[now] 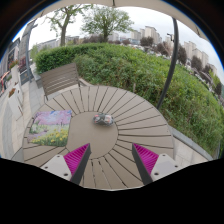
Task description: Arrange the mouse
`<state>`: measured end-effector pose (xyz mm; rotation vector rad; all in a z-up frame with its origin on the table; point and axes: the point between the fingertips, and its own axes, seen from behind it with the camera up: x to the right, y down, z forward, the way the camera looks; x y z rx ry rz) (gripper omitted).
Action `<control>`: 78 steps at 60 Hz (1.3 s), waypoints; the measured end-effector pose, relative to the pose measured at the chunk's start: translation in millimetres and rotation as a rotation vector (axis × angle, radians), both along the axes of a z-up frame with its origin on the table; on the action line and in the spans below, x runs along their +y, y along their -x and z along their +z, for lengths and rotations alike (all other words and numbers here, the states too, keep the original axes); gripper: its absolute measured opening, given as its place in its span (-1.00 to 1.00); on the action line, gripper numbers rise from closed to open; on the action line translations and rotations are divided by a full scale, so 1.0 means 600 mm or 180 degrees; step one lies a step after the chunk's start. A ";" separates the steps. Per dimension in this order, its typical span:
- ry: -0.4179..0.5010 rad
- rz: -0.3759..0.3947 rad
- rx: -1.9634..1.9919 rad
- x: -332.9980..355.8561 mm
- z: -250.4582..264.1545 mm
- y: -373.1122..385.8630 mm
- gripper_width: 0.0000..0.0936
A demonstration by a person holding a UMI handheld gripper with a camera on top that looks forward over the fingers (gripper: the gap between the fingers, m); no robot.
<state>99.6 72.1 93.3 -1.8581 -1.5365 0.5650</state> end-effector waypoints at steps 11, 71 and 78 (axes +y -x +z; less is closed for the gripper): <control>0.0069 0.0097 0.0257 0.035 -0.044 0.082 0.83; 0.0229 0.0135 0.0245 0.125 -0.184 0.388 0.83; 0.0176 0.0115 0.0227 0.126 -0.191 0.393 0.83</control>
